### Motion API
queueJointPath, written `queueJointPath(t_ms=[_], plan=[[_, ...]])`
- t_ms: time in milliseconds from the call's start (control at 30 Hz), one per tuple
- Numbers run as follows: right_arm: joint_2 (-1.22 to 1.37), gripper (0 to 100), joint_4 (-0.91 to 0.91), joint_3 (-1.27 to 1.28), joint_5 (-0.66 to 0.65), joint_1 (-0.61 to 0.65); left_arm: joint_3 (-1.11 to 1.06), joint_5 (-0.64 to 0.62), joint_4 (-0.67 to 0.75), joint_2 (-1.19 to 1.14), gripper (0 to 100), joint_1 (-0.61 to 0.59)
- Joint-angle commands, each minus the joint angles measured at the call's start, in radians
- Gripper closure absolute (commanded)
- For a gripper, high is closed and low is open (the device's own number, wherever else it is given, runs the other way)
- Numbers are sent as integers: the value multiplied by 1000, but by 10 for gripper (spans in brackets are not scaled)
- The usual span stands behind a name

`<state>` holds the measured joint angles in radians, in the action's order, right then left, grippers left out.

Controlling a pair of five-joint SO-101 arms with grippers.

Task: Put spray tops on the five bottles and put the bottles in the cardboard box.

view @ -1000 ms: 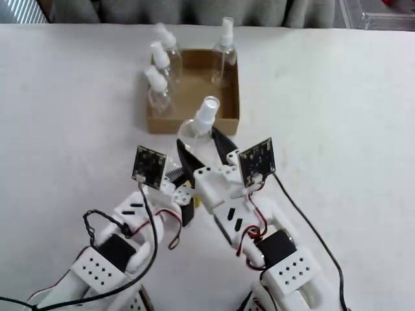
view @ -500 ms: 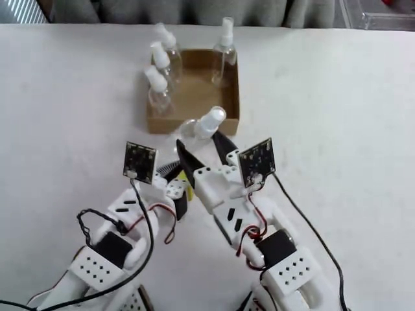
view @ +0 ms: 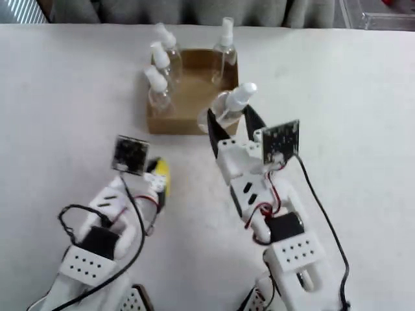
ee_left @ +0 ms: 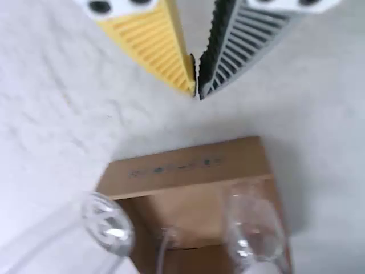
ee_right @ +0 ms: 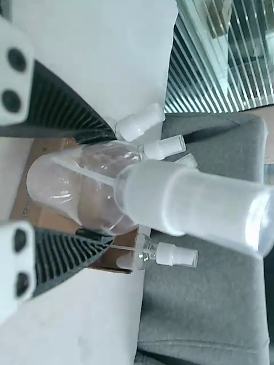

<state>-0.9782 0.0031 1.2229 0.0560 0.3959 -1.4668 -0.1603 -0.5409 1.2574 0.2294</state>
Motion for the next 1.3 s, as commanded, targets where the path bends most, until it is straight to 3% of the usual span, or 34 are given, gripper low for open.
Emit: queueJointPath(t_ms=[0, 133, 267, 500, 633, 767, 1267], plan=[[186, 984, -148, -101, -18, -38, 109, 58, -89, 5, 977, -236], [424, 984, -272, -178, -20, -54, 83, 103, -87, 5, 977, -354], [648, 984, -323, -334, -20, -79, 12, 160, -71, 5, 977, -377], [954, 984, -320, -611, -21, -119, -172, 184, 242, 5, 977, -375], [1079, 984, -320, -712, -49, -140, -190, 184, 281, 5, 977, -372], [1165, 984, -321, -770, -124, -139, -190, 184, 287, 5, 977, -372], [1227, 983, -320, -787, -133, -136, -190, 186, 288, 5, 977, -372]])
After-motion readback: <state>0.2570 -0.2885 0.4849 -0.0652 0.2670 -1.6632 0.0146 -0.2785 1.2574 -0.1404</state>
